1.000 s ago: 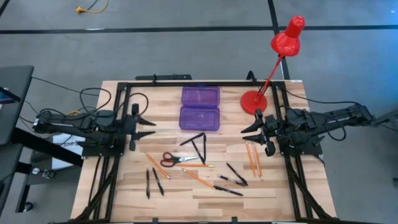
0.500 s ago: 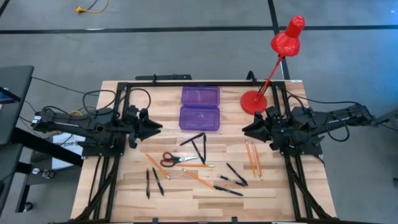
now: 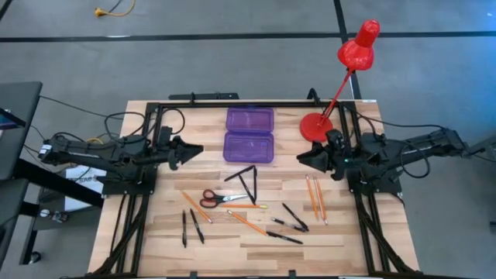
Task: Pick & place school supplies into a supply box
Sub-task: Put the yellow pencil into the purple supply box
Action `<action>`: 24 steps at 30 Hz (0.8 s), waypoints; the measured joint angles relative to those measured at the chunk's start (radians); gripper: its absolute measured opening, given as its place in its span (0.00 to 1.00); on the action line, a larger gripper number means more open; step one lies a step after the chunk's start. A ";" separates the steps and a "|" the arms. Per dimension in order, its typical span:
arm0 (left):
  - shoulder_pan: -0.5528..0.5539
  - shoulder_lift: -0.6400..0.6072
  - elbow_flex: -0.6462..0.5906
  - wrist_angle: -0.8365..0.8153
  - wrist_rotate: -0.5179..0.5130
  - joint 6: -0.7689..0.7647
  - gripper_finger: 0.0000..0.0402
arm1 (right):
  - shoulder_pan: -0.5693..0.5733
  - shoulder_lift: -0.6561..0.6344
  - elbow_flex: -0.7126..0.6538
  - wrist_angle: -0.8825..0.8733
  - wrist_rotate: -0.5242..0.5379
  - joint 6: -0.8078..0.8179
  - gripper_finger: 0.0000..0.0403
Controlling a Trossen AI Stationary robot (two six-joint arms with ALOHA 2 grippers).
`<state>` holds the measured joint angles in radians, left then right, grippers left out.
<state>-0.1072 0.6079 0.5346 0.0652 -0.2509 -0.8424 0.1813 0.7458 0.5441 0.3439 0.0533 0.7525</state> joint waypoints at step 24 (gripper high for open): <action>-0.143 0.311 0.073 -0.413 0.191 0.235 0.32 | -0.087 0.456 0.199 0.108 -0.270 -0.173 0.18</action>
<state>-0.2500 0.9189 0.6074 -0.3479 -0.0601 -0.6079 0.0939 1.2015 0.7434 0.4518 -0.2163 0.5798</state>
